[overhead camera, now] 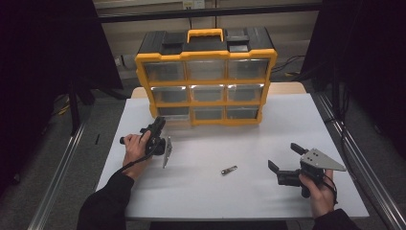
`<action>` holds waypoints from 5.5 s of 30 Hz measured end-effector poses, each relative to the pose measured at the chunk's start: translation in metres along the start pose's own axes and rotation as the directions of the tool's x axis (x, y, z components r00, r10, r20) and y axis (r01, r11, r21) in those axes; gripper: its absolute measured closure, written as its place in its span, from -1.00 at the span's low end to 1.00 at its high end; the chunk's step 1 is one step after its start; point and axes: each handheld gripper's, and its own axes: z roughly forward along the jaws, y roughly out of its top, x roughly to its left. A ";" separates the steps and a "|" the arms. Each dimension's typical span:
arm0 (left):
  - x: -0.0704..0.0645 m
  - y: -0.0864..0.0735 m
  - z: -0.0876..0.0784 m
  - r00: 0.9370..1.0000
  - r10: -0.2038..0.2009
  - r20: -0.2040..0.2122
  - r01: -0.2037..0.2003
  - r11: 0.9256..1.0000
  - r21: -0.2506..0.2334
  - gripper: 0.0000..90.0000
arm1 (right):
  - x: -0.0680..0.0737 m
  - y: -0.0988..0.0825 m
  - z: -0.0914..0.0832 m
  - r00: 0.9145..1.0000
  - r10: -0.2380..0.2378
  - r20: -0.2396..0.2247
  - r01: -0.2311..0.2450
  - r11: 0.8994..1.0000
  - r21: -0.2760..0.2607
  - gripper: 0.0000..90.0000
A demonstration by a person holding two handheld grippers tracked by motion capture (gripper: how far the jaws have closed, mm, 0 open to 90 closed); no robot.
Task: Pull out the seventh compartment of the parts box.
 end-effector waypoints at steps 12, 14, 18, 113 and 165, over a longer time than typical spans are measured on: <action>-0.001 0.001 -0.005 1.000 0.008 0.009 -0.008 1.000 -0.005 0.75 | 0.000 0.000 0.000 1.000 0.000 -0.002 0.000 1.000 0.000 -1.00; -0.001 0.001 -0.006 1.000 0.012 0.009 -0.012 1.000 -0.010 0.75 | 0.000 0.000 0.000 1.000 -0.001 0.000 0.001 1.000 -0.002 -1.00; -0.003 0.001 -0.006 1.000 -0.007 -0.002 0.006 1.000 -0.021 0.75 | 0.000 0.000 0.000 1.000 -0.001 0.000 0.001 1.000 -0.002 -1.00; 0.001 0.003 -0.044 0.996 -0.013 0.084 0.016 0.999 -0.032 0.70 | 0.001 0.001 0.000 1.000 -0.002 -0.011 0.002 1.000 0.000 -1.00; 0.020 0.020 -0.052 0.644 -0.737 0.203 0.746 0.664 0.045 -0.78 | 0.001 0.000 0.001 1.000 -0.005 -0.015 0.005 1.000 0.004 -1.00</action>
